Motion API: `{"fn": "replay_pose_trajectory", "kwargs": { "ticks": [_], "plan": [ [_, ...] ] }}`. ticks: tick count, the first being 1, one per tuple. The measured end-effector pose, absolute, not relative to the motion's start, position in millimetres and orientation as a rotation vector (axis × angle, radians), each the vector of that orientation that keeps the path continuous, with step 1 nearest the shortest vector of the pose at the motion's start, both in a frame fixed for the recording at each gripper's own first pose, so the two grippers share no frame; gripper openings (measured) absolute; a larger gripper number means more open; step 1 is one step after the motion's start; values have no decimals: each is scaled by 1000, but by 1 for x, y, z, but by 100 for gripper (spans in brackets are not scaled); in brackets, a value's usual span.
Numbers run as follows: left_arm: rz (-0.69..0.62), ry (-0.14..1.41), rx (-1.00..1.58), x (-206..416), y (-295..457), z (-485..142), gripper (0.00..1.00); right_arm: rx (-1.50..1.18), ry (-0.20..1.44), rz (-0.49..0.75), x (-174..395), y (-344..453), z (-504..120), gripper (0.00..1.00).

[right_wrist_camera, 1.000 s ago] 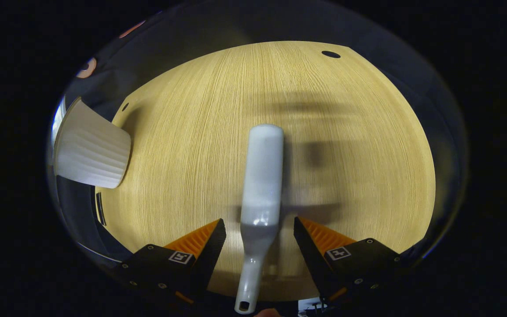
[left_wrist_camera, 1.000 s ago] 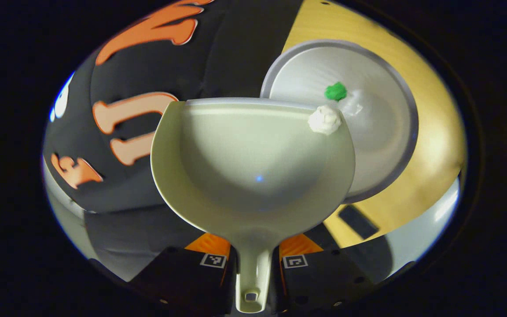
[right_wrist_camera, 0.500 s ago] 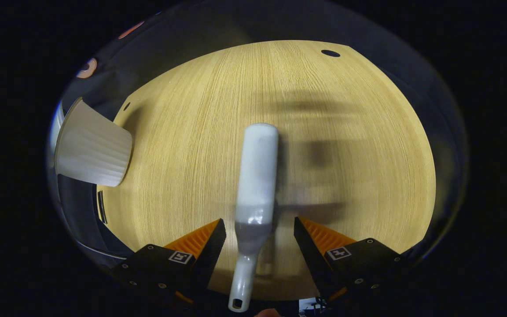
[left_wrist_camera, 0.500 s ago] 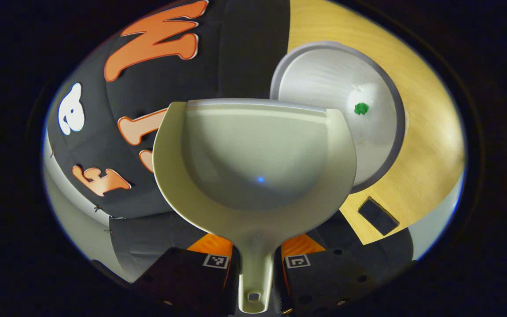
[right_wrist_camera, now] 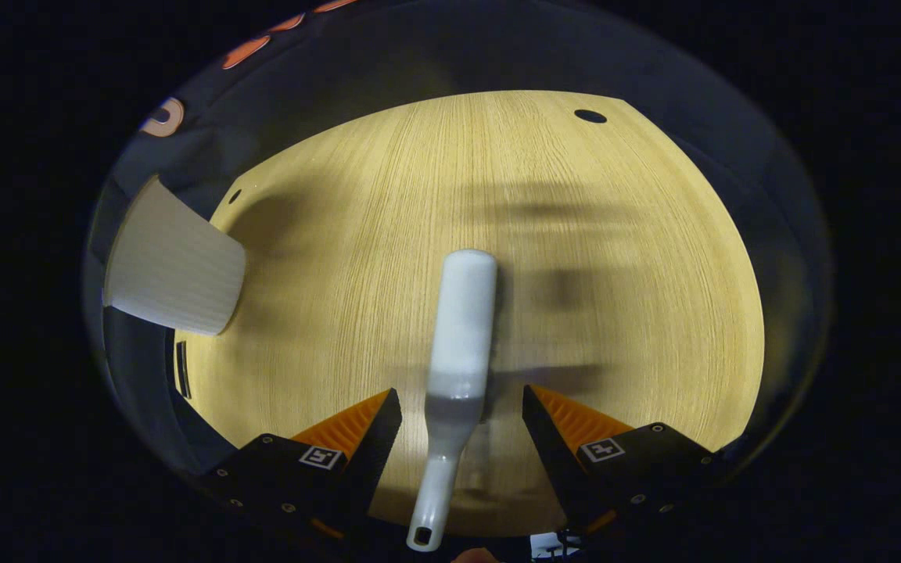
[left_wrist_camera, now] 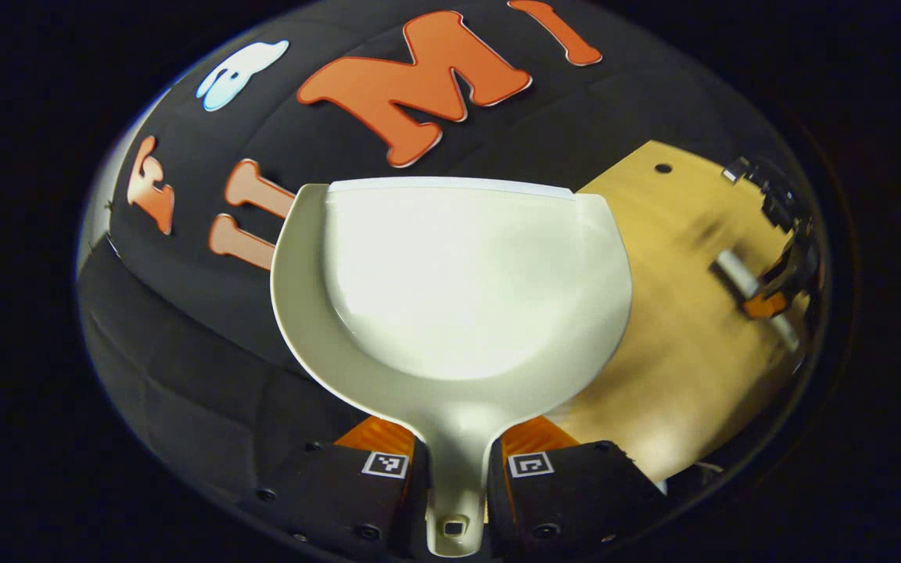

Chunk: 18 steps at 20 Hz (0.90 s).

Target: Pick up the small broom and dustpan from the desktop, sweep the trash into the dustpan with the broom, and then empty the trash into the garbage bin.

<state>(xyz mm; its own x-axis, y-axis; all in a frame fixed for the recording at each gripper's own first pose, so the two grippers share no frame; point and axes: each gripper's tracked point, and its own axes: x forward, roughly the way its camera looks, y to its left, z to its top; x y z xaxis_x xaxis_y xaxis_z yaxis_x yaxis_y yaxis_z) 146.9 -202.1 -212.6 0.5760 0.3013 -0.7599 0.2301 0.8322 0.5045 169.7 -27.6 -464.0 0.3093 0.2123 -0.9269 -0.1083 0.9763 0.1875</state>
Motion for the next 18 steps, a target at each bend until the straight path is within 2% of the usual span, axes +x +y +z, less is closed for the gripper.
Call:
{"fn": "replay_pose_trajectory", "kwargs": {
  "ticks": [5, 10, 13, 18],
  "plan": [
    [-49, 1085, 302, 144, -287, -304, 32, 82, 1227, 207, 171, -29, -466, 94],
    [2, 1276, -51, 121, -321, -396, 33, 85, 1210, 203, 171, -26, -463, 94],
    [42, 1331, -55, 113, -322, -437, 33, 70, 1209, 201, 169, -26, -463, 94],
    [34, 1459, -78, 107, -336, -491, 33, 61, 1208, 198, 170, -24, -464, 94]
  ]
}}
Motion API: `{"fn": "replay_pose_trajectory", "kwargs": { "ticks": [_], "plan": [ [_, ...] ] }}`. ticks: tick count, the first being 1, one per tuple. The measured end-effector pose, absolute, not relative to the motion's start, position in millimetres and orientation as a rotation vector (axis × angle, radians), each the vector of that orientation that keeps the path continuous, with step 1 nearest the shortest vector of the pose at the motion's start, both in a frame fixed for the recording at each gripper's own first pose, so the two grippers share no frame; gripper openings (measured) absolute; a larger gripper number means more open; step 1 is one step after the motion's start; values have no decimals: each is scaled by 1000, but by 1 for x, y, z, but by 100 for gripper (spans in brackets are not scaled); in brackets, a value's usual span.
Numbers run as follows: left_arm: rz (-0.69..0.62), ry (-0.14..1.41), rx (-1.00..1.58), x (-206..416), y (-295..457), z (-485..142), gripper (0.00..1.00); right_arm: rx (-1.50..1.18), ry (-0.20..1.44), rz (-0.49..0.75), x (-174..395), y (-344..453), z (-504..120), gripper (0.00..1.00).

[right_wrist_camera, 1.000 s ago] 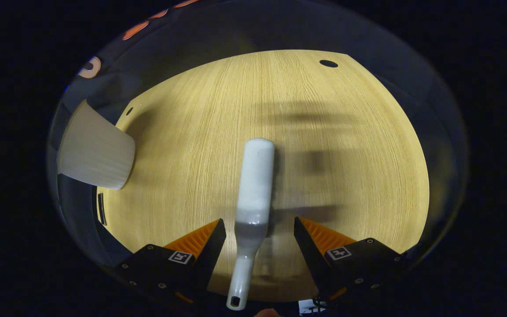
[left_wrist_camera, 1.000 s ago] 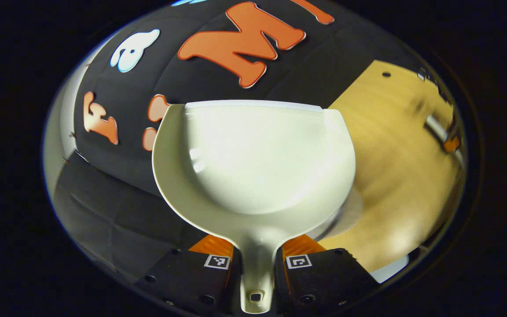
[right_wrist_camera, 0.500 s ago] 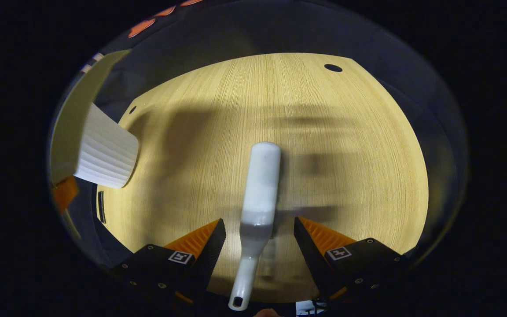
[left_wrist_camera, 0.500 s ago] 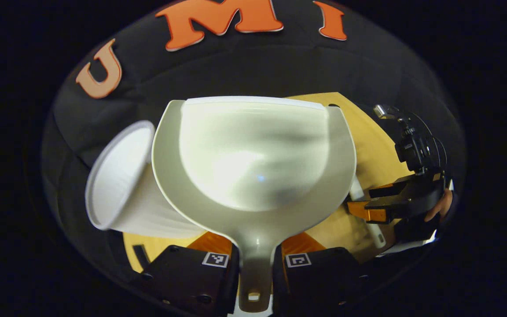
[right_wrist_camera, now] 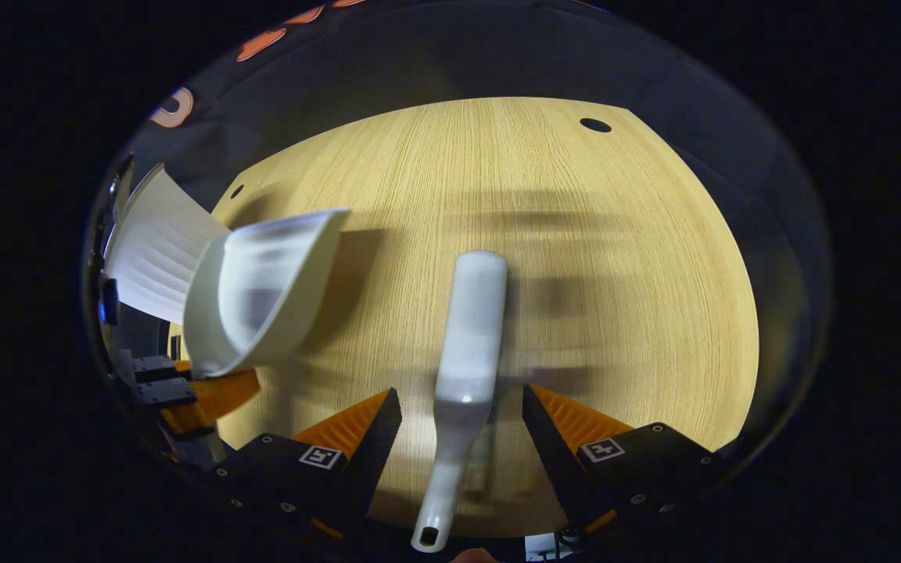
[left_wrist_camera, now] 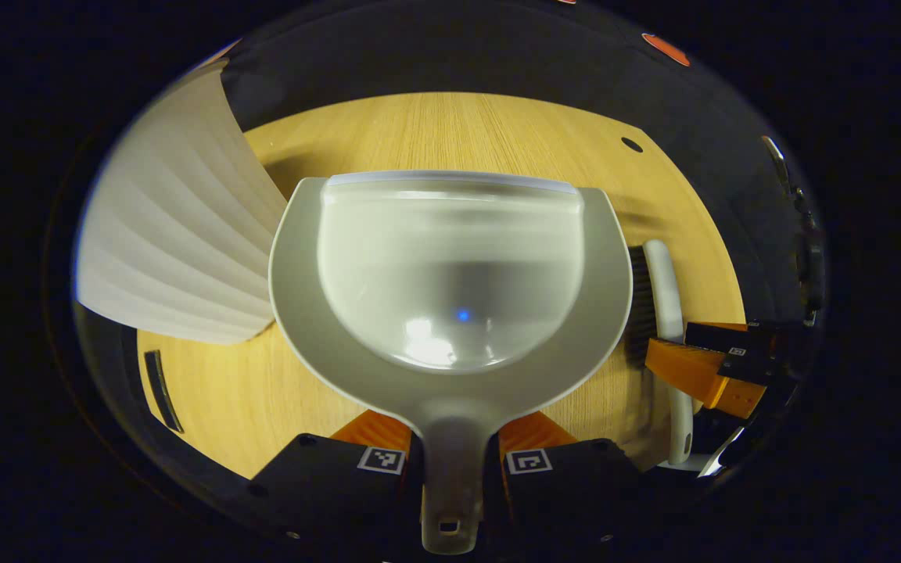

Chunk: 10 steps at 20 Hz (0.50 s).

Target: Pick up the small broom and dustpan from the desktop, sweep the trash into the dustpan with the broom, and then empty the trash into the garbage bin.

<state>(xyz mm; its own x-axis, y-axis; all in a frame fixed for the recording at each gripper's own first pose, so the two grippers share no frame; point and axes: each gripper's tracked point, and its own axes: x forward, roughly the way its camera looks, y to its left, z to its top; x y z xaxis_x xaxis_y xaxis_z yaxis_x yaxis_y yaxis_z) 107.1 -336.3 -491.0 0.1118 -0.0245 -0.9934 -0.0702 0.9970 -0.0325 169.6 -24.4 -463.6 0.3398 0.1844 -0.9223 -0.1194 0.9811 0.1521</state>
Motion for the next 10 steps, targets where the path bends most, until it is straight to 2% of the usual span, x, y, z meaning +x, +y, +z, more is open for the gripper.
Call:
{"fn": "replay_pose_trajectory", "kwargs": {
  "ticks": [5, 10],
  "plan": [
    [56, 1565, -112, 116, -338, -530, 33, 55, 1209, 204, 168, -23, -465, 95],
    [26, 1555, -116, 114, -341, -526, 36, 51, 1204, 213, 165, -21, -464, 94]
  ]
}}
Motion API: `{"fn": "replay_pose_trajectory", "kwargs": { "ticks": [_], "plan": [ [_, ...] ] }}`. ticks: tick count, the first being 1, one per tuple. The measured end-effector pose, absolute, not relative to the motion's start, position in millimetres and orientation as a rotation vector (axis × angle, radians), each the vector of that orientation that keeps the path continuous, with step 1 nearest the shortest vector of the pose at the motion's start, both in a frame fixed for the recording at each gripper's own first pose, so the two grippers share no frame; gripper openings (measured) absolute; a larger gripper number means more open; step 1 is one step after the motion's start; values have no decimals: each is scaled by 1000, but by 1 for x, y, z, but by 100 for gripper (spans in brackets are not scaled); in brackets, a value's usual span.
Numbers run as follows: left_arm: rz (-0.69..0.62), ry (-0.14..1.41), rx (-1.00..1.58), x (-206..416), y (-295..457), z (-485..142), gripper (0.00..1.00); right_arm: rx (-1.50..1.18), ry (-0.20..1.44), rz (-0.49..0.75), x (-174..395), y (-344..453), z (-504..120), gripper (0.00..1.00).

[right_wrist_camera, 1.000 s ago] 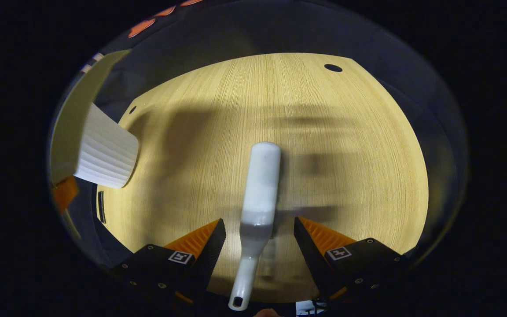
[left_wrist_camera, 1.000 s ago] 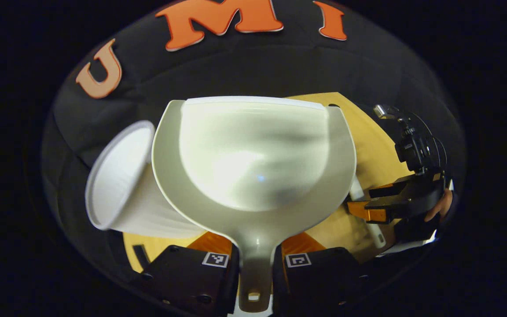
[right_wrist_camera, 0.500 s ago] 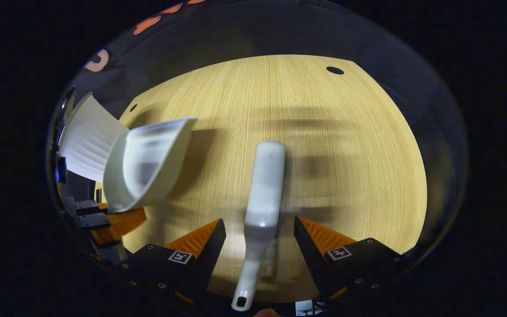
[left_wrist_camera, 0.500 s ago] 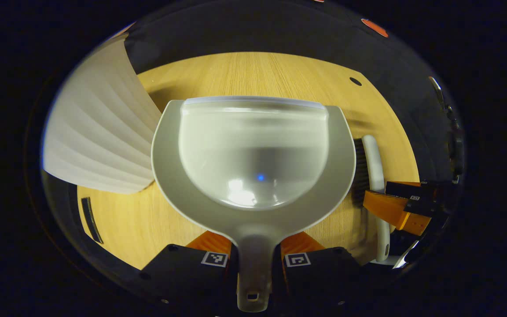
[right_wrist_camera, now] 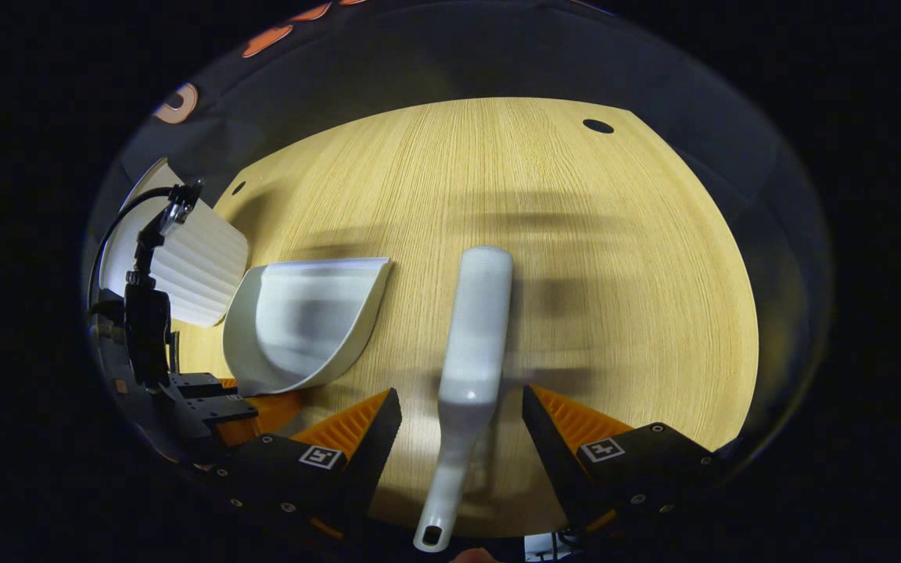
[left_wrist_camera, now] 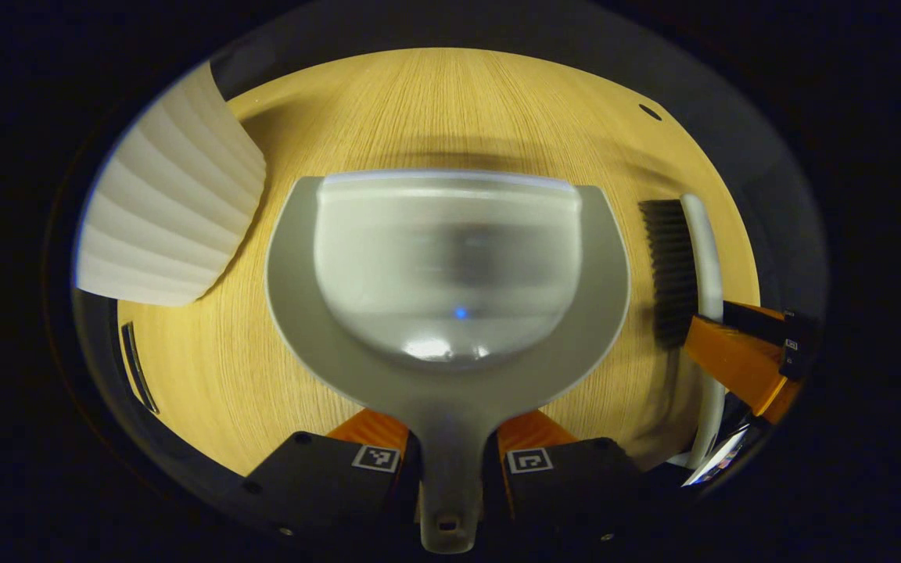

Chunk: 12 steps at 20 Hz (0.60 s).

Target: Pick up the small broom and dustpan from the desktop, sweep the trash into the dustpan with the broom, and then empty the trash into the garbage bin.

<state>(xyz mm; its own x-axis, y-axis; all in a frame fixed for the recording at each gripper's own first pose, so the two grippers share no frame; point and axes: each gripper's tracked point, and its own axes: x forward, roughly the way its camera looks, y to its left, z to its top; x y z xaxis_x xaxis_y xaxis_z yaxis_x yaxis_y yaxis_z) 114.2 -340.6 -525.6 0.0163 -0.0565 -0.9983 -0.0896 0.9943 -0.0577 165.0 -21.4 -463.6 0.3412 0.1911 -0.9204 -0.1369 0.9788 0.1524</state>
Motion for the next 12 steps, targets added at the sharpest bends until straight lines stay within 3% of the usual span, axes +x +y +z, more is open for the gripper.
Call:
{"fn": "replay_pose_trajectory", "kwargs": {
  "ticks": [2, 5, 8, 9, 12],
  "plan": [
    [8, 1541, -108, 116, -341, -522, 40, 52, 1195, 218, 166, -21, -462, 94],
    [-7, 1506, -80, 120, -335, -524, 69, 67, 1161, 212, 164, -23, -447, 95],
    [30, 1482, 14, 119, -316, -508, 77, 44, 1062, 173, 177, -33, -421, 95],
    [55, 1442, 32, 124, -307, -501, 90, 25, 1013, 165, 183, -35, -408, 96],
    [70, 1284, 34, 160, -295, -473, 93, -17, 856, 162, 199, -30, -364, 95]
  ]
}}
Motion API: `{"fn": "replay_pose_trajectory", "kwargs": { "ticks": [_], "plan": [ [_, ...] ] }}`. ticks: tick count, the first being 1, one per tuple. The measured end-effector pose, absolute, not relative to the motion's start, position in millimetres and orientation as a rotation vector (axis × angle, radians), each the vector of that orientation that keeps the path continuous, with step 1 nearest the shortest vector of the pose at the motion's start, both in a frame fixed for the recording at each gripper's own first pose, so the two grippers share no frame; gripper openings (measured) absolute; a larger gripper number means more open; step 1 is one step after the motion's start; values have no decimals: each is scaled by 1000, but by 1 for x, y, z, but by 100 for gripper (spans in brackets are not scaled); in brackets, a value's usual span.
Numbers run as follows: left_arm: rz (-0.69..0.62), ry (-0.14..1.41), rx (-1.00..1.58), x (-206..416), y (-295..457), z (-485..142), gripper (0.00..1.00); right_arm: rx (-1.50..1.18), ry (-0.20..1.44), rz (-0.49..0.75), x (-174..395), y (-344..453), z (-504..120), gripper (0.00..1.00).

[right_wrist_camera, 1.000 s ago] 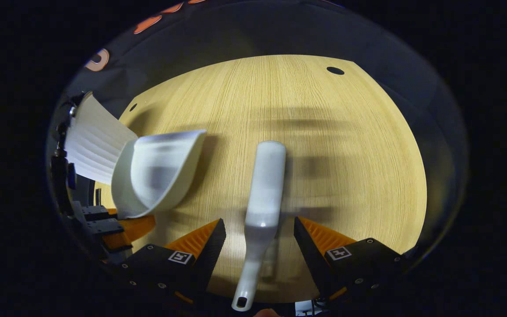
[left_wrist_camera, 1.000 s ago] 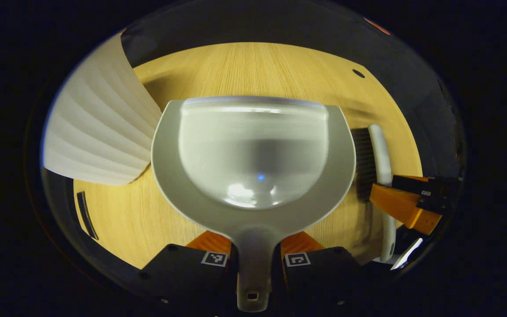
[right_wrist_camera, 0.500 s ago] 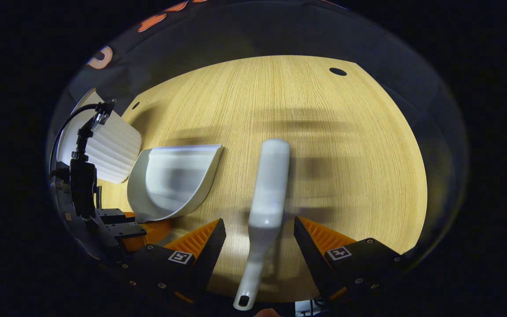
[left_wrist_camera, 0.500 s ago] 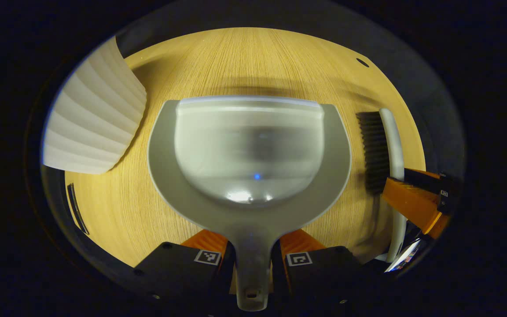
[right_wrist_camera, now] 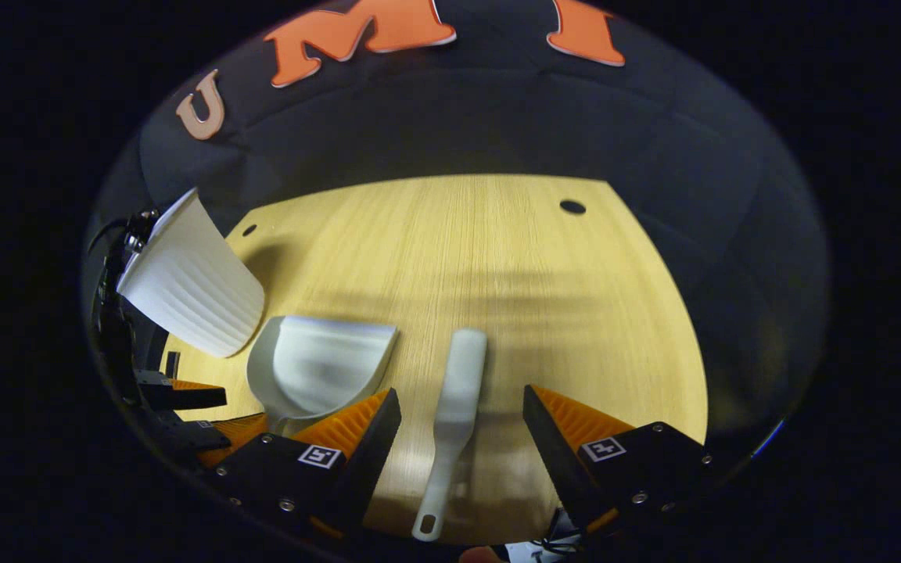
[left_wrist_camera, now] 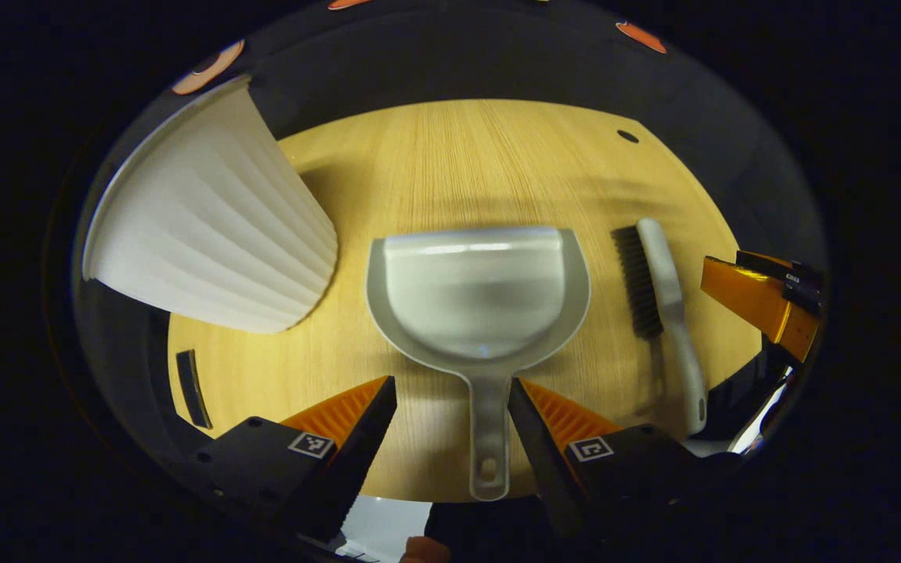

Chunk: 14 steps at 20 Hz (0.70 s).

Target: Pick up the small broom and dustpan from the desktop, sweep the trash into the dustpan with the broom, and then empty the trash into the garbage bin.

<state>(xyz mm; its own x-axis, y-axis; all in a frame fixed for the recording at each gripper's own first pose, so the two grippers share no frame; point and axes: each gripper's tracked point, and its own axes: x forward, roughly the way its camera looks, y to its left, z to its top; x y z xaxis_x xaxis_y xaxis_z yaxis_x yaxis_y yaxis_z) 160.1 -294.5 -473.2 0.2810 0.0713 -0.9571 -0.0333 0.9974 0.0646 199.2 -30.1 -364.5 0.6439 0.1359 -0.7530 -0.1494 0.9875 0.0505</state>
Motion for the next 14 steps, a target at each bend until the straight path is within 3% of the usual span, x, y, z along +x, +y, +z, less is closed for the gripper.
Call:
{"fn": "replay_pose_trajectory", "kwargs": {
  "ticks": [7, 8, 9, 14],
  "plan": [
    [155, 589, 141, 287, -264, -344, 95, -66, 357, 120, 246, -39, -212, 95],
    [165, 496, 144, 278, -265, -371, 95, -63, 303, 112, 246, -41, -202, 95],
    [158, 402, 124, 292, -272, -354, 94, -56, 254, 112, 244, -42, -204, 95],
    [178, 205, 66, 300, -268, -290, 93, -40, 43, 74, 243, -56, -167, 94]
  ]
}}
